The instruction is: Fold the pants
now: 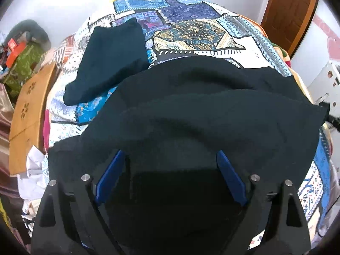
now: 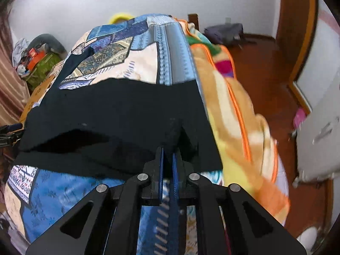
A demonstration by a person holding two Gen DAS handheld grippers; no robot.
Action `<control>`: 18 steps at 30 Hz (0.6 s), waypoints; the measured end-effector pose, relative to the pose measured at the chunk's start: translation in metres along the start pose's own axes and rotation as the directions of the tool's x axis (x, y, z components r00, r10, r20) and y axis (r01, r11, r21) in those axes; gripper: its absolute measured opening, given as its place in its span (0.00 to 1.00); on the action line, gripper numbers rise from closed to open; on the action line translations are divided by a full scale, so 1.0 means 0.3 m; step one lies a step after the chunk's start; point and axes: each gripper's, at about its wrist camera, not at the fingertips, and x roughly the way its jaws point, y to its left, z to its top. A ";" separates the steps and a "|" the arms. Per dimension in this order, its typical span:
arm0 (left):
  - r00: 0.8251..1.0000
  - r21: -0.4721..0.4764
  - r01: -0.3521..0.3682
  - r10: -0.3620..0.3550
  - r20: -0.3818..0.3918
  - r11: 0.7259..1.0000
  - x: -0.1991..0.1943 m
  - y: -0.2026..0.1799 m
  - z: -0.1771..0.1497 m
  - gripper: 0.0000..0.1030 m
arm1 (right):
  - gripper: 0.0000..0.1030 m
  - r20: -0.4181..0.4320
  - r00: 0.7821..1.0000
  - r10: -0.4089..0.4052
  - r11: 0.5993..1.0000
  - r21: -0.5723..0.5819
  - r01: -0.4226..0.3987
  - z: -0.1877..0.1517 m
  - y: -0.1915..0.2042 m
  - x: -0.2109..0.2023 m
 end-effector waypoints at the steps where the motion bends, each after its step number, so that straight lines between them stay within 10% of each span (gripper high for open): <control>1: 1.000 -0.007 0.011 -0.011 -0.001 1.000 -0.005 0.008 0.000 0.87 | 0.18 0.002 1.000 -0.013 1.000 0.001 0.013 0.003 -0.002 -0.013; 8: 0.994 -0.090 -0.009 0.019 0.105 0.996 -0.135 0.179 -0.017 0.87 | 0.44 0.121 0.987 -0.101 0.986 -0.119 0.116 0.108 0.084 -0.178; 18: 0.983 -0.307 -0.154 0.177 0.048 0.939 -0.119 0.642 -0.095 0.88 | 0.47 0.128 0.981 0.147 0.939 -0.329 -0.097 0.349 0.498 -0.067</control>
